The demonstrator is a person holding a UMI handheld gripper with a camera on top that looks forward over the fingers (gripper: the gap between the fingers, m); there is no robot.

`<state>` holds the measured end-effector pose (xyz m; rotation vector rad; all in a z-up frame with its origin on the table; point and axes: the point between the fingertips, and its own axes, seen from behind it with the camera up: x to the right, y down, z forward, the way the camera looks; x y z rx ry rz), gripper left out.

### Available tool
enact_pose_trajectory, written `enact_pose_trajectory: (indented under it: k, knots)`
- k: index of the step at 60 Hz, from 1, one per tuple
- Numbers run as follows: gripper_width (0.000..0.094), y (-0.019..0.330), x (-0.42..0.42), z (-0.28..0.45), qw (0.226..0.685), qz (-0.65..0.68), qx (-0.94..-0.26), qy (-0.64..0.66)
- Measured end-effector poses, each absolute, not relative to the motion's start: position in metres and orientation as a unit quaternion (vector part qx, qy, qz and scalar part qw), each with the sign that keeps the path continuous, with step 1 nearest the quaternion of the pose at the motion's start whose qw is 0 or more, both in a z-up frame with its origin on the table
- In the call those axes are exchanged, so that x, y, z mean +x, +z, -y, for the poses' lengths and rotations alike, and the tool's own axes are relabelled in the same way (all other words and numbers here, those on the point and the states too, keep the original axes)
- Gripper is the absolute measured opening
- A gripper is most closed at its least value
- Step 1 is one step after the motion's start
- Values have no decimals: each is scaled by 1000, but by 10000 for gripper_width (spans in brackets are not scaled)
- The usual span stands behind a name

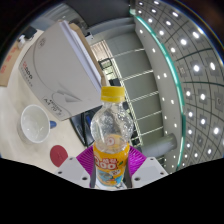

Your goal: Pour water

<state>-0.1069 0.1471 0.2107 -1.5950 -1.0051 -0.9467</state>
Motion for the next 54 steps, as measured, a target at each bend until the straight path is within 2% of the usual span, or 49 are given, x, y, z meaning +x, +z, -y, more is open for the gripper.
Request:
enact_pose_trajectory:
  k: [12, 23, 41, 43, 46, 52, 54]
  knots:
    - [413, 196, -116, -154, 566, 254, -769, -157]
    - [414, 143, -125, -176, 572, 173, -801, 24]
    - [443, 61, -118, -183, 545, 136, -821, 98]
    - [456, 67, -119, -185, 564, 131, -809, 104]
    - [463, 65, -118, -183, 566, 130, -807, 106]
    - [538, 63, -118, -180, 564, 138, -808, 104]
    - [626, 57, -117, -178, 549, 140, -818, 98]
